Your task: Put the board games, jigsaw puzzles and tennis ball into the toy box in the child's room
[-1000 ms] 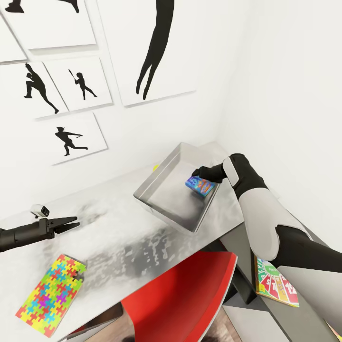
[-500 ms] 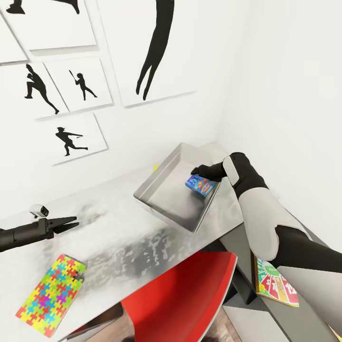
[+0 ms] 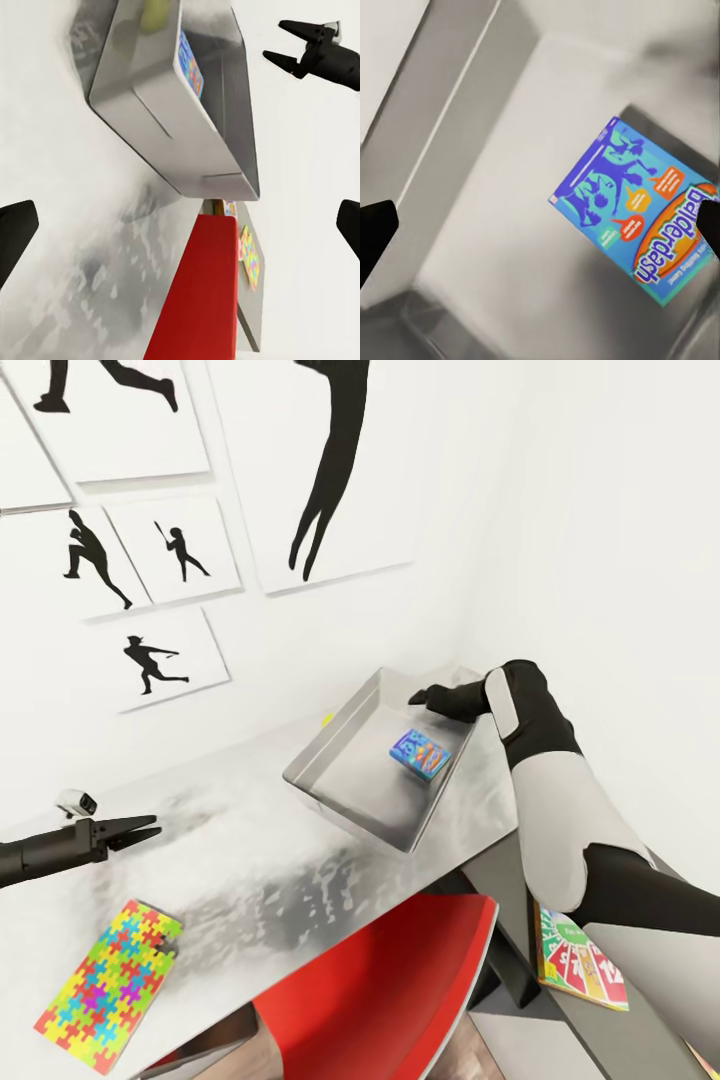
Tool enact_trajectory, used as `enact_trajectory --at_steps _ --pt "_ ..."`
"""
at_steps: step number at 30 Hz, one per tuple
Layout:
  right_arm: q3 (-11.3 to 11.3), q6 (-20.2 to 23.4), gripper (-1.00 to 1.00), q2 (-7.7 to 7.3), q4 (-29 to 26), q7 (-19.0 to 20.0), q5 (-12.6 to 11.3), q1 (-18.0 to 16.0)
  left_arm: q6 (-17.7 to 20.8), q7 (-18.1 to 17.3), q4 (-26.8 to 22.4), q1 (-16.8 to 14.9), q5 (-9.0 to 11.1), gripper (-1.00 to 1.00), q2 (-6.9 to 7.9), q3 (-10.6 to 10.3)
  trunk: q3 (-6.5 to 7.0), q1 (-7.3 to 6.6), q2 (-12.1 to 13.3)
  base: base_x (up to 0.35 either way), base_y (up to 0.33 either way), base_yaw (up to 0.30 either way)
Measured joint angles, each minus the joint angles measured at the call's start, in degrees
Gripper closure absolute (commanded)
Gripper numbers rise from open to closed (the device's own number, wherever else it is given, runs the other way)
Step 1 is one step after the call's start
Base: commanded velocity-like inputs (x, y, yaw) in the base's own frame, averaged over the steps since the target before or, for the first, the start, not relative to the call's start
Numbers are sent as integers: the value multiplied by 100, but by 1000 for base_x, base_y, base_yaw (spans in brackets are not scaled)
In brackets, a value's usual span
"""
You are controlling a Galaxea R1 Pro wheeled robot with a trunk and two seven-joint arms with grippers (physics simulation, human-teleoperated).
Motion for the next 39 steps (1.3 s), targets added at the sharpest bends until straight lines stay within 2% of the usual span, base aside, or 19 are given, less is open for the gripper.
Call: enact_trajectory --at_steps 8,11,16,17,20,23,26,29,32,37,39 --pt "-22 12 -100 -38 -483 331 29 115 0 0 0 0 8 -100 65 12 76 0 0 0 0 0" --pt "-33 10 -100 -59 -647 605 -8 145 1 0 0 0 10 -100 85 61 105 0 0 0 0 0" --pt "-43 6 -100 -81 -1017 1366 -249 178 7 0 0 0 12 -100 101 189 153 0 0 -11 0 0" --pt "-45 5 -100 -92 -1140 1594 -318 241 6 0 0 0 12 -100 103 217 162 1 0 -47 0 0" --pt "-47 3 -100 -136 -1332 1935 -371 427 3 0 0 0 11 -100 108 249 191 1 1 -64 0 0" --pt "-50 0 -100 -254 -1641 2354 -417 757 -1 0 -1 0 10 -100 123 270 220 1 1 -84 0 0" --pt "-81 -3 -100 -462 -2012 2801 -534 1121 -14 1 -1 1 10 -100 158 282 248 1 1 -94 0 0" --pt "-230 1 -100 -772 -2411 3364 -844 1645 -33 1 -1 1 13 -100 233 283 276 1 1 -93 0 -1" --pt "-316 12 -100 -933 -2688 3674 -1147 2073 -48 1 -1 5 12 -100 267 282 305 0 0 -62 0 -25" --pt "-366 15 -100 -1009 -3060 3862 -1436 2638 -63 1 0 8 6 -100 284 279 353 1 1 -61 0 -49" --pt "-384 16 -100 -1026 -3320 3922 -1586 2995 -73 0 0 10 4 -100 292 276 372 1 1 -111 0 -65"
